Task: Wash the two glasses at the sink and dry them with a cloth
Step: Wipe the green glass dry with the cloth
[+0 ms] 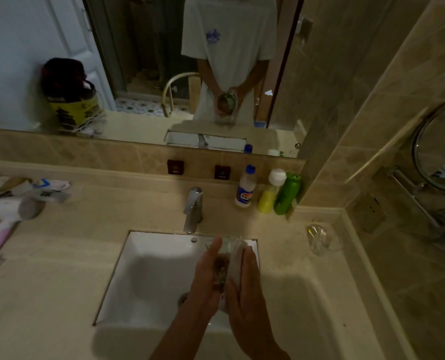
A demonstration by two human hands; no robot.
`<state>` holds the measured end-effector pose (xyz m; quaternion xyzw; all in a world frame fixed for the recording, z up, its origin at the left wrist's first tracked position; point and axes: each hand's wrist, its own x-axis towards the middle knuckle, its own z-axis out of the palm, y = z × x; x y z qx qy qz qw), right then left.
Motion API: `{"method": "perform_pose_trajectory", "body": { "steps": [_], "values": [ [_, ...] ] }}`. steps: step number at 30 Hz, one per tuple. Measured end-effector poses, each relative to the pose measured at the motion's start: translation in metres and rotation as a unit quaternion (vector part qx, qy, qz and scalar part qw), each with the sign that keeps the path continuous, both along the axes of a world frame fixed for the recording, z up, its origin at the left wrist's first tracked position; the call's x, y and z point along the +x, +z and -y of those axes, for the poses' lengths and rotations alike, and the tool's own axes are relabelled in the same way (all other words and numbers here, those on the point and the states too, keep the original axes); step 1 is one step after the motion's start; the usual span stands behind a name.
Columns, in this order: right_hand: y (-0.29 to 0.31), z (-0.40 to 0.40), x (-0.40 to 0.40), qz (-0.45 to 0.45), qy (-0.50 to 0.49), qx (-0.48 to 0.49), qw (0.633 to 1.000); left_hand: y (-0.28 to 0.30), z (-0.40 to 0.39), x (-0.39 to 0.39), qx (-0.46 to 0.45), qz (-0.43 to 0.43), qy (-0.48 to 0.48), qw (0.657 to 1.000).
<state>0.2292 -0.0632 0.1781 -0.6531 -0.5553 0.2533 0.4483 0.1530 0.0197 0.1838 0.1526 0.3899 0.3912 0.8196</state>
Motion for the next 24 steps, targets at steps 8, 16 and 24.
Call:
{"method": "perform_pose_trajectory", "body": {
  "steps": [8,16,24],
  "values": [
    [0.033,-0.057,0.043,-0.282,-0.091,-0.124,0.947,0.008,-0.001,-0.004,0.103,-0.015,-0.121,0.987],
    [0.020,-0.035,0.015,-0.107,-0.020,-0.018,0.994,0.004,-0.002,0.003,-0.005,0.027,-0.015,1.000],
    [0.015,-0.021,0.014,-0.215,-0.024,-0.027,0.976,-0.004,-0.001,-0.005,0.022,-0.049,-0.072,0.996]
  ]
}}
